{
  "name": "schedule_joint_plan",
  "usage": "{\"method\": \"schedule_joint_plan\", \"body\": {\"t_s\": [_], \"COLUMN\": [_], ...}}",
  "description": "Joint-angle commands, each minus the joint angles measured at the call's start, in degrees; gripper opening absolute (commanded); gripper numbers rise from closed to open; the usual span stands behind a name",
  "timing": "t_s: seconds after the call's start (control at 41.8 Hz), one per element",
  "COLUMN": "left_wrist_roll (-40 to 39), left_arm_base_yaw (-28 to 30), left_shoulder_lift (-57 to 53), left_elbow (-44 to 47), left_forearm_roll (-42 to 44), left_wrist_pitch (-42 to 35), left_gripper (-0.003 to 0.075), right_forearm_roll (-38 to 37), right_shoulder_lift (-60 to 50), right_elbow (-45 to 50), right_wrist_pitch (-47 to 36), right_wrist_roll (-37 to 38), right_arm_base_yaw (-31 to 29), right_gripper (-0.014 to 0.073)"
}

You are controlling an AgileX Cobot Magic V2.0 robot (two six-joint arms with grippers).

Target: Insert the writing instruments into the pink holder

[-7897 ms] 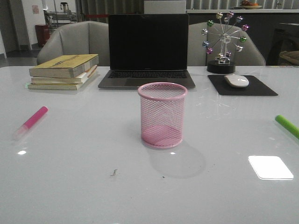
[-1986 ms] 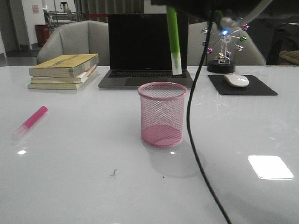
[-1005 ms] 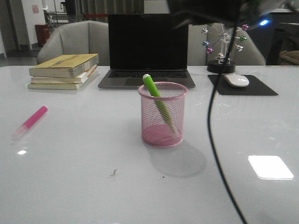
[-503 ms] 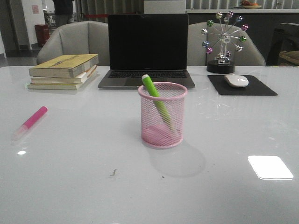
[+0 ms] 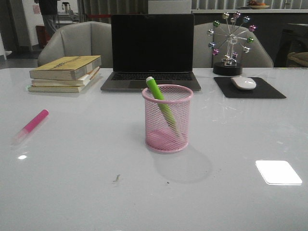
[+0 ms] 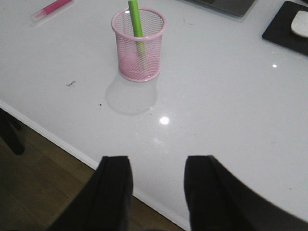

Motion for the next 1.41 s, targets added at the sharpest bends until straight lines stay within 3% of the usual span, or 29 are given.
{"method": "schedule_joint_plan", "body": {"t_s": [0.0,0.215,0.431,0.574,0.957,1.388], "left_wrist_roll": [-1.59,-3.51,-3.51,-3.51,-3.51,-3.51], "left_arm_base_yaw": [1.3,11.96,26.4,30.89,31.95,31.95], "left_shoulder_lift": [1.76,13.67,29.95,40.46,62.68,77.56], "left_elbow": [-2.41,-8.48,-15.82,-21.86,-40.37,-55.17], "left_forearm_roll": [1.02,6.7,5.09,4.03,3.81,2.38], "left_wrist_pitch": [-2.25,5.51,4.95,4.92,4.93,4.64], "left_gripper": [0.0474,0.0474,0.0474,0.0474,0.0474,0.0474], "right_forearm_roll": [0.13,0.13,0.13,0.13,0.13,0.13], "right_shoulder_lift": [0.49,0.49,0.49,0.49,0.49,0.49], "right_elbow": [-1.47,-1.47,-1.47,-1.47,-1.47,-1.47], "right_wrist_pitch": [-3.88,-3.88,-3.88,-3.88,-3.88,-3.88], "right_wrist_roll": [0.15,0.15,0.15,0.15,0.15,0.15], "right_arm_base_yaw": [-0.32,-0.32,-0.32,-0.32,-0.32,-0.32], "right_gripper": [0.0392,0.0392,0.0392,0.0392,0.0392,0.0392]}}
